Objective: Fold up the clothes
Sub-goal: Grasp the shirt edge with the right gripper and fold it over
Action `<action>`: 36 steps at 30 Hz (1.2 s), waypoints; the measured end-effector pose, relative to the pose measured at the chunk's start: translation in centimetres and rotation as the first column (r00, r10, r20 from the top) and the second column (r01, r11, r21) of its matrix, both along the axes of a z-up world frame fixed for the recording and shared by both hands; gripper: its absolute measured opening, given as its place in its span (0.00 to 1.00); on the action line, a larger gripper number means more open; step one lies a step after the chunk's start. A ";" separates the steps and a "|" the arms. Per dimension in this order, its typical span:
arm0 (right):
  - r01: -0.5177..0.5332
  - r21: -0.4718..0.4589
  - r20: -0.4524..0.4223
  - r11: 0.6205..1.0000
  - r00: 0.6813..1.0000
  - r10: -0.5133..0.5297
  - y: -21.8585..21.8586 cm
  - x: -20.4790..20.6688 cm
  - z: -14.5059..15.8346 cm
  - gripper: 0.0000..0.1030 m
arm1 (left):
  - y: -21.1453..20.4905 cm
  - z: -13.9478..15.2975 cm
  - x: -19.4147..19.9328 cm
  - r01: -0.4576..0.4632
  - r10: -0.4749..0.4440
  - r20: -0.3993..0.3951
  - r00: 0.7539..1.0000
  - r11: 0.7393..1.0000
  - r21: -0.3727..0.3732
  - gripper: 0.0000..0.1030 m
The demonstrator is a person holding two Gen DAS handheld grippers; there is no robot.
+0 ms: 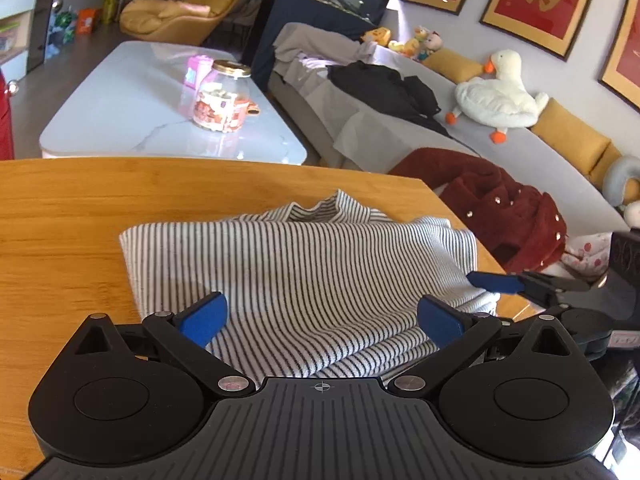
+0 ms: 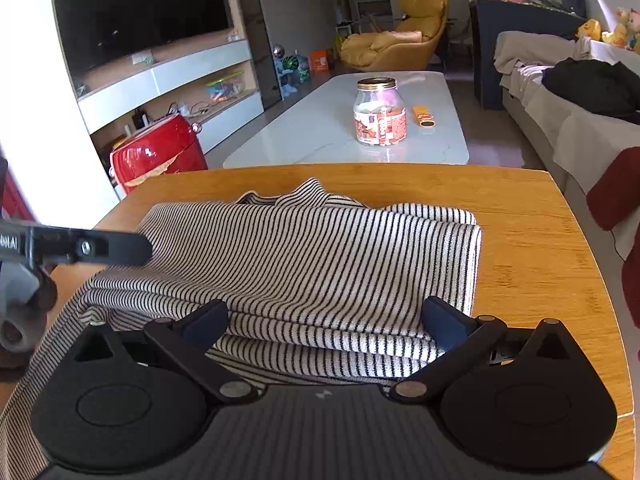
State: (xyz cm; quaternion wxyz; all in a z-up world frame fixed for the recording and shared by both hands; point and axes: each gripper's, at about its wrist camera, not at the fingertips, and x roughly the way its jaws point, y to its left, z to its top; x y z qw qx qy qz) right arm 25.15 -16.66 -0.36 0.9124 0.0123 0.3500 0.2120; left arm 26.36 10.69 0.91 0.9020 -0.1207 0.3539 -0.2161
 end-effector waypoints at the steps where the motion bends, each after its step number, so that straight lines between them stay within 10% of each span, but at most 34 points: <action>1: -0.011 -0.001 -0.011 1.000 1.000 0.011 -0.2 0.2 0.3 1.00 | 0.6 0.5 0.0 -0.025 0.025 0.006 1.000 1.000 0.001 1.00; 9: -0.046 0.001 0.047 0.999 0.998 0.046 0.4 4.9 5.5 0.61 | 3.5 1.6 -1.4 -0.104 0.102 -0.092 0.991 0.994 -0.024 1.00; 15: -0.004 -0.024 -0.038 1.000 0.999 0.003 4.2 11.4 2.3 0.47 | 3.6 1.9 -4.8 -0.137 0.134 -0.091 0.987 0.990 -0.030 1.00; 19: -0.025 -0.052 -0.082 0.998 0.996 0.020 5.5 12.5 0.0 0.18 | 5.1 2.2 -6.5 -0.168 0.165 -0.092 0.982 0.985 -0.028 1.00; 28: -0.177 0.078 0.078 0.981 0.982 0.171 2.5 0.8 8.6 0.11 | 8.4 3.3 -7.2 -0.240 0.229 -0.091 0.969 0.961 -0.139 1.00; 36: -0.295 0.022 -0.068 0.955 0.953 0.296 2.7 -12.0 4.8 0.11 | 7.1 6.5 -7.4 -0.180 0.184 0.010 0.983 0.969 -0.167 1.00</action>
